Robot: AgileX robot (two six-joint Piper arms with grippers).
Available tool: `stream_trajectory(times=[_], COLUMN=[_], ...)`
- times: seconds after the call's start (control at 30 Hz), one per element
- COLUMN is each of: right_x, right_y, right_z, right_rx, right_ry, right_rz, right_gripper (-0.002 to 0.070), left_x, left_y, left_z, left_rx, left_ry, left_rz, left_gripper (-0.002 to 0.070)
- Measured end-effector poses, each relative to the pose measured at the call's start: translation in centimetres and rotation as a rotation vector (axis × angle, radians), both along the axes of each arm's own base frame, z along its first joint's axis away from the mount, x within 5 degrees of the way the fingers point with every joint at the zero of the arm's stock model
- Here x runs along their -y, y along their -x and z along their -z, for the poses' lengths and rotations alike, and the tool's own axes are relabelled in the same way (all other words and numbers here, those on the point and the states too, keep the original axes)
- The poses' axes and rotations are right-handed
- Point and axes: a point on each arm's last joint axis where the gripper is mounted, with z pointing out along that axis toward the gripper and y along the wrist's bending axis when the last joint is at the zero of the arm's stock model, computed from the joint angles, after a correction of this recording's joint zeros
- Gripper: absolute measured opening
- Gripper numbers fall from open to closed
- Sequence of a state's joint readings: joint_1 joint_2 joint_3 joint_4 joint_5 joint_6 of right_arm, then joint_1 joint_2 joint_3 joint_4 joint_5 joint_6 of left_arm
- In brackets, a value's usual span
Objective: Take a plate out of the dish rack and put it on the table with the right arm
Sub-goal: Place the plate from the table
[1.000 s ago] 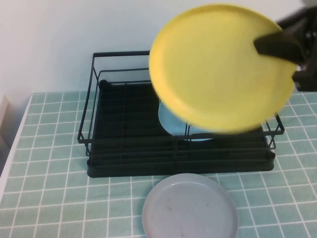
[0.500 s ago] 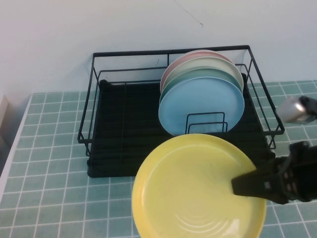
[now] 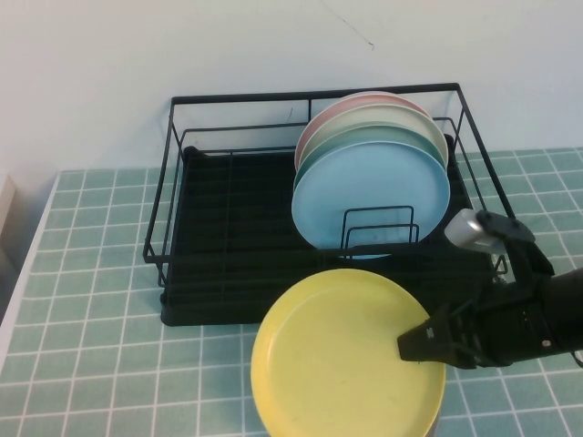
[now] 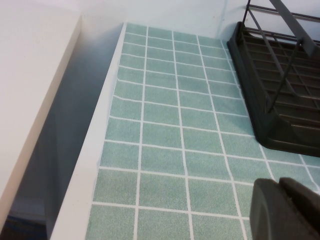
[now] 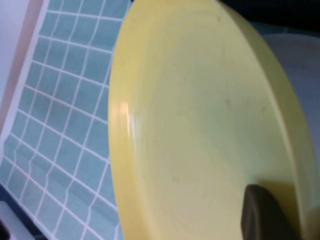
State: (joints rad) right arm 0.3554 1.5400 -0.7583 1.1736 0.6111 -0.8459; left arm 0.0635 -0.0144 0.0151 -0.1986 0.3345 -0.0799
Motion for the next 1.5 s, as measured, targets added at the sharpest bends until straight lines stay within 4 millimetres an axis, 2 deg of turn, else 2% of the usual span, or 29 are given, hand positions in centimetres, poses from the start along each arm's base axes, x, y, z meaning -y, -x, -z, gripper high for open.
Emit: stream_trajectory(times=[0.57,0.77,0.93,1.0,1.07,1.2,1.37,1.5], right_x=[0.2,0.0,-0.2,-0.3,-0.3,-0.3,-0.3,-0.3], right_y=[-0.6,-0.9,-0.9,-0.7,-0.7,-0.6,-0.8,-1.5], right_z=[1.7,2.3,2.5,2.5,2.5,2.4,1.8,0.4], right_rx=[0.058,0.043,0.059,0.056,0.054,0.064,0.071,0.068], right_ry=[0.087,0.073,0.071,0.062,0.057,0.072,0.130,0.193], right_rz=[-0.069,-0.064,-0.105,-0.120,-0.129,-0.172,-0.274,-0.345], right_gripper=[0.0121,0.0209,0.0352,0.0445,0.0483,0.0515,0.0519,0.0517], left_x=[0.0,0.0,0.0,0.0,0.0,0.0,0.0,0.0], left_y=[0.0,0.0,0.0,0.0,0.0,0.0,0.0,0.0], left_z=[0.0,0.0,0.0,0.0,0.0,0.0,0.0,0.0], left_rx=[0.000,0.000,0.000,0.000,0.000,0.000,0.000,0.000], left_ry=[0.000,0.000,0.000,0.000,0.000,0.000,0.000,0.000], left_rz=[0.000,0.000,0.000,0.000,0.000,0.000,0.000,0.000], left_gripper=[-0.0003,-0.0003,-0.0003,-0.0003,-0.0003,-0.0003,-0.0003,-0.0003])
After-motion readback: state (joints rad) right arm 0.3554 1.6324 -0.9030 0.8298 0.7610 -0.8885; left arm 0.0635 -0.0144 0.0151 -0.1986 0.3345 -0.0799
